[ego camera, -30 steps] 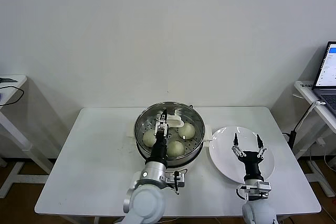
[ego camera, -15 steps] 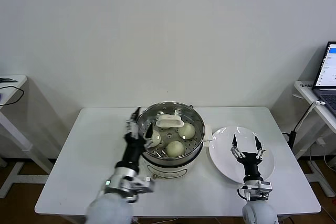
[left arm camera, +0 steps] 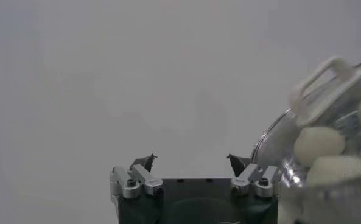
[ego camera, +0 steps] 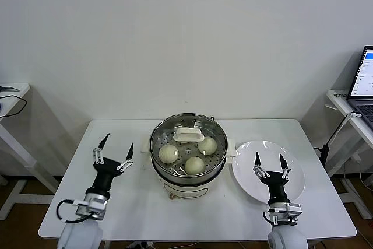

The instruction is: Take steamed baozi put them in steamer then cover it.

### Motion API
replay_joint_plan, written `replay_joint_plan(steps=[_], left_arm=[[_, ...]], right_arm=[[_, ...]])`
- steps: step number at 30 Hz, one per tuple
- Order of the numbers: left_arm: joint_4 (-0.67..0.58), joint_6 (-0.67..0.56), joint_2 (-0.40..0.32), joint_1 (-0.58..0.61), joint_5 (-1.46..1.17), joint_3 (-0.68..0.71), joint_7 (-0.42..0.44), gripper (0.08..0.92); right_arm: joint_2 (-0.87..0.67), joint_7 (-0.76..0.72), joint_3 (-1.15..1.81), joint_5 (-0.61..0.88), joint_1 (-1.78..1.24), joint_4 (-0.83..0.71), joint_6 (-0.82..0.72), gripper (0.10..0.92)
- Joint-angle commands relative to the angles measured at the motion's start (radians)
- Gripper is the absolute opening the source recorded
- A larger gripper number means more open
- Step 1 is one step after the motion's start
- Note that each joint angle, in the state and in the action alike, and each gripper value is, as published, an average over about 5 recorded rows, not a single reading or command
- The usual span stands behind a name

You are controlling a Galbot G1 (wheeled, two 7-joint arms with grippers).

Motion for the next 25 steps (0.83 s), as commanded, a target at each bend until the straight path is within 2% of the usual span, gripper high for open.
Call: replay_joint_plan(steps=[1, 25], left_arm=[[0.177, -0.259, -0.006, 0.056, -0.261, -0.140, 0.040, 0.823], [0.169, -0.240, -0.006, 0.085, -0.239, -0.124, 0.064, 0.823]], right_arm=[[-0.004, 0.000, -0.001, 0.011, -0.030, 0.031, -0.025, 0.823], [-0.002, 0.006, 0.001, 0.007, -0.068, 0.078, -0.014, 0.823]])
